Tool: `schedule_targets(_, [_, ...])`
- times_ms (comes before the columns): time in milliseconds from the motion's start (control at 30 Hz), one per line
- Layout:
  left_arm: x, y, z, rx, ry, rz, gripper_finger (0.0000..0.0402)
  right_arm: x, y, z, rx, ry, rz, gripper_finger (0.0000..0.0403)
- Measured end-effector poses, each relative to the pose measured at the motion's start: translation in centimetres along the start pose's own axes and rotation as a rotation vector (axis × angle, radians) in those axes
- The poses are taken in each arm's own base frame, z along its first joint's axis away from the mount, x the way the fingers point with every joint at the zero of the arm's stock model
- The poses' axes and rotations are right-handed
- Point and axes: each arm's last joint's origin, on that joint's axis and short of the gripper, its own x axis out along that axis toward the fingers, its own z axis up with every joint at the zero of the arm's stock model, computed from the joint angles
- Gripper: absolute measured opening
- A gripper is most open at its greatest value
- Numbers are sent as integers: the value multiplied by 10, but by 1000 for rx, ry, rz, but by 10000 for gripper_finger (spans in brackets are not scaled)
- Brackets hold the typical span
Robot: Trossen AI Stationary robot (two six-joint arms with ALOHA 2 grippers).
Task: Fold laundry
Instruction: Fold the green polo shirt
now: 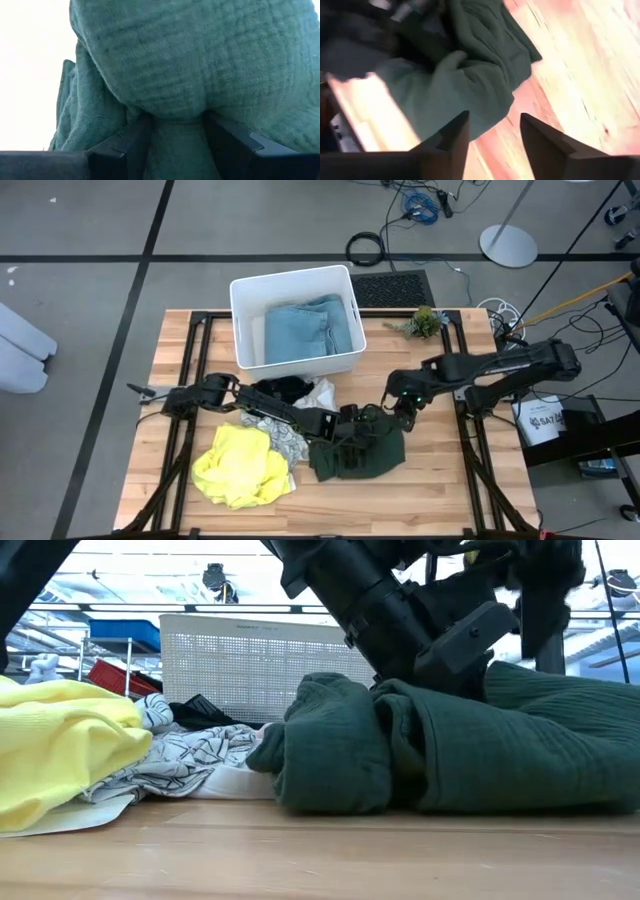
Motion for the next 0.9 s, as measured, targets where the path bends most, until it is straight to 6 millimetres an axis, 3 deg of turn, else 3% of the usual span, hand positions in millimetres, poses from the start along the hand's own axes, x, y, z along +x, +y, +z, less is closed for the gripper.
schedule_targets(200, [-1, -1, 0, -3, 20, -85, 195, -41, 7, 1, -50, -123, 52, 207])
schedule_targets(467, [-5, 6, 4, -92, 35, -165, 195, -79, 9, -24, -180, -356, 68, 209])
schedule_targets(667, [-5, 8, 5, -126, 33, -164, 196, -91, 16, -31, -260, -461, 143, 206])
schedule_targets(900, [-6, 8, 10, -149, 16, -168, 196, -90, 20, -41, -367, -450, 104, 206])
